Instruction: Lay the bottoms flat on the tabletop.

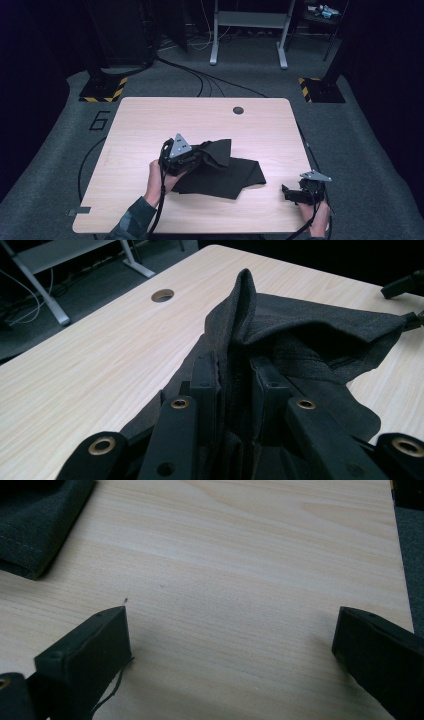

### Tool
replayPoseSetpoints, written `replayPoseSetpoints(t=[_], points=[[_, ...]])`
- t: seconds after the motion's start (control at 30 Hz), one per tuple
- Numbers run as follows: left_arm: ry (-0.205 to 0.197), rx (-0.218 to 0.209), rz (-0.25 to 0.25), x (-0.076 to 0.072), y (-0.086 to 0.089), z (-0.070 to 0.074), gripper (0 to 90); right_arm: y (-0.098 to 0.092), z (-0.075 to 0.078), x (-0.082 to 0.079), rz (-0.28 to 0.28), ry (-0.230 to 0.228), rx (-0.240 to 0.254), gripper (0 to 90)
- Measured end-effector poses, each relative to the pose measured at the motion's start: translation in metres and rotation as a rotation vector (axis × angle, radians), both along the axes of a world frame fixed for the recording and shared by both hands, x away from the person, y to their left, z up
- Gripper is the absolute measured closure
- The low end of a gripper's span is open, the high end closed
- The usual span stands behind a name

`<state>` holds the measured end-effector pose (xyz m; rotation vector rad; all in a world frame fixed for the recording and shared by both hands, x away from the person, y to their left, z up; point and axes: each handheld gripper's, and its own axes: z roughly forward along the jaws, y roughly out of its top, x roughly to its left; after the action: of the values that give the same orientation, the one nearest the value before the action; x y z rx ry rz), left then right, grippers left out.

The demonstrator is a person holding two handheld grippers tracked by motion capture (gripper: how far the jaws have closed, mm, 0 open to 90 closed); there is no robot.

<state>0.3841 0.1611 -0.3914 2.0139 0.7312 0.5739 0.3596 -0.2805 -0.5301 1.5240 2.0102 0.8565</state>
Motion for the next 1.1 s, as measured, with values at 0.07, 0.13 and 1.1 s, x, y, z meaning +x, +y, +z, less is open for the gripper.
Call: replayPoseSetpoints(t=[0.07, 0.13, 1.1], points=[[-0.007, 0.000, 0.008, 0.000, 0.004, 0.001, 75.3, 0.000, 0.000, 0.000, 0.000, 0.000, 0.000, 1.5], [-0.005, -0.005, 0.015, -0.001, 0.008, 0.002, 75.3, 0.000, 0.000, 0.000, 0.000, 0.000, 0.000, 1.5], [-0.037, -0.084, 0.159, -0.006, 0.077, 0.008, 75.7, 0.000, 0.000, 0.000, 0.000, 0.000, 0.000, 1.5]])
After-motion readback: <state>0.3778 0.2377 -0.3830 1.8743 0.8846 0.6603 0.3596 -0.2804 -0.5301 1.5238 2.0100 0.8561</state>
